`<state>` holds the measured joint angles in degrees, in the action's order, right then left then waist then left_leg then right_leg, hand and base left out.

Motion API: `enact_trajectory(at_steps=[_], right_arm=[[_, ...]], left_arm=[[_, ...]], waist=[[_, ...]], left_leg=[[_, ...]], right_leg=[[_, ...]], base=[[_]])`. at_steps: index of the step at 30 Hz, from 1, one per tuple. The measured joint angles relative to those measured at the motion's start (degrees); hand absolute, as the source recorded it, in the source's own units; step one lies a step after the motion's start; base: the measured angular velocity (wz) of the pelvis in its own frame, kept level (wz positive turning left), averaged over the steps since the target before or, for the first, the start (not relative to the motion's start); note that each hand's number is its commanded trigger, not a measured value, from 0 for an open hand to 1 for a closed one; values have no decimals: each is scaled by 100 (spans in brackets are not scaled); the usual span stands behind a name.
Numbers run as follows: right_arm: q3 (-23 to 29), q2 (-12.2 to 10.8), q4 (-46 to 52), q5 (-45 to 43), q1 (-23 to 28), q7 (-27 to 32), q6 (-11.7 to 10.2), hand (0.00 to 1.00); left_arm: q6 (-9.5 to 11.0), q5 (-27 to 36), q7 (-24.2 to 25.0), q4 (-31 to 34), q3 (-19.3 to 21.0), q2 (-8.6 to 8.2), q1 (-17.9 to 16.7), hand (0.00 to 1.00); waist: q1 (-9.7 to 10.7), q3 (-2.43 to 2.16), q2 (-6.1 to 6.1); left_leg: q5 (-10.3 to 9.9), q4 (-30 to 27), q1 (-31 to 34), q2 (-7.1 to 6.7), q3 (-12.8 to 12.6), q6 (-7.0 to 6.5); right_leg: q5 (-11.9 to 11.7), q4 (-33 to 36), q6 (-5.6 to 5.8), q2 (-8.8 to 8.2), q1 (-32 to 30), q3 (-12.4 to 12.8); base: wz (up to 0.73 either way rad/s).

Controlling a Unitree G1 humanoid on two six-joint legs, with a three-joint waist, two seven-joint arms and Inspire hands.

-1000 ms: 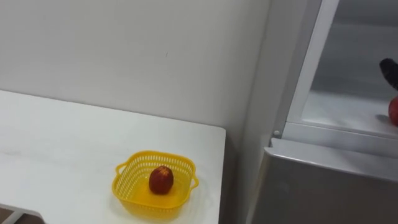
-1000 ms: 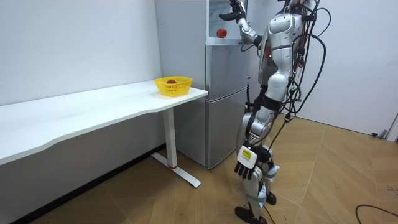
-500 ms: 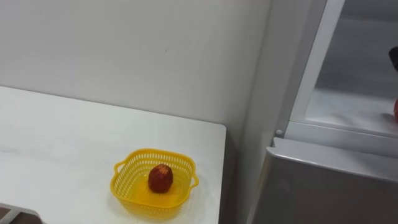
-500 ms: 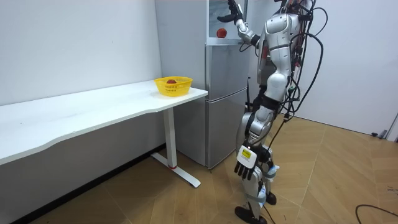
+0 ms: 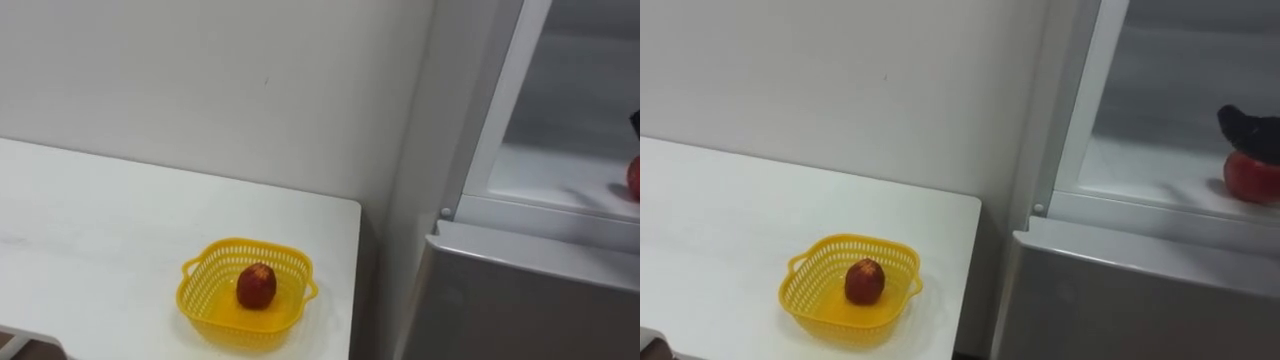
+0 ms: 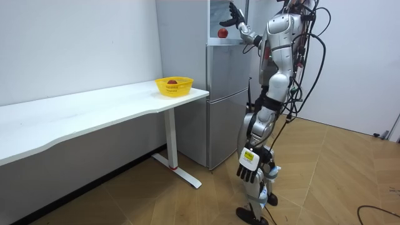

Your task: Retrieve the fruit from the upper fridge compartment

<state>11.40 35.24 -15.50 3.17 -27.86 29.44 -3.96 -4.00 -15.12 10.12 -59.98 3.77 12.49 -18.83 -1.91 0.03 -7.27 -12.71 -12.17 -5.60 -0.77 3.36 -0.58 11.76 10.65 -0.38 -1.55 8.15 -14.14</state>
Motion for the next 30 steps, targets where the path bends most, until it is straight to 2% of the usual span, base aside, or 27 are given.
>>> enact_trajectory(at_steps=[5,9,14,17,24,30], right_arm=[[0,0,-205,111,0,-161,40,0],[-3,0,-263,173,0,-305,157,0],[-12,0,-575,260,-5,-487,165,0],[-14,0,-648,353,-5,-594,270,0],[-18,0,-682,372,-5,-683,271,0],[-115,0,-1214,584,-6,-941,336,0]], left_arm=[[-58,3,-60,-26,0,-5,14,0],[-78,3,-66,-23,1,-4,25,0],[-79,1,-59,-3,-1,0,27,0],[-81,1,-54,-3,0,3,-1,0],[-83,2,-53,-2,-1,30,-6,0],[-138,3,-55,-5,-1,46,2,0]], waist=[[11,-30,68],[15,-32,81],[15,-14,26],[20,-3,8],[18,-13,-24],[22,-5,-76]], left_leg=[[0,-6,-3,1,0,0],[0,-24,-5,2,0,0],[0,-51,-4,-1,0,0],[-1,-51,-2,-6,-3,0],[0,-57,-2,-4,-5,0],[0,-60,15,-4,-6,0]], right_leg=[[0,0,0,0,-3,-7],[0,-1,0,-2,-9,-12],[0,2,0,-7,-5,-26],[1,0,-1,-11,-6,-24],[1,-4,-1,-10,6,-25],[1,5,-2,-12,7,-18]], base=[[0],[0],[0],[0],[0],[0]])
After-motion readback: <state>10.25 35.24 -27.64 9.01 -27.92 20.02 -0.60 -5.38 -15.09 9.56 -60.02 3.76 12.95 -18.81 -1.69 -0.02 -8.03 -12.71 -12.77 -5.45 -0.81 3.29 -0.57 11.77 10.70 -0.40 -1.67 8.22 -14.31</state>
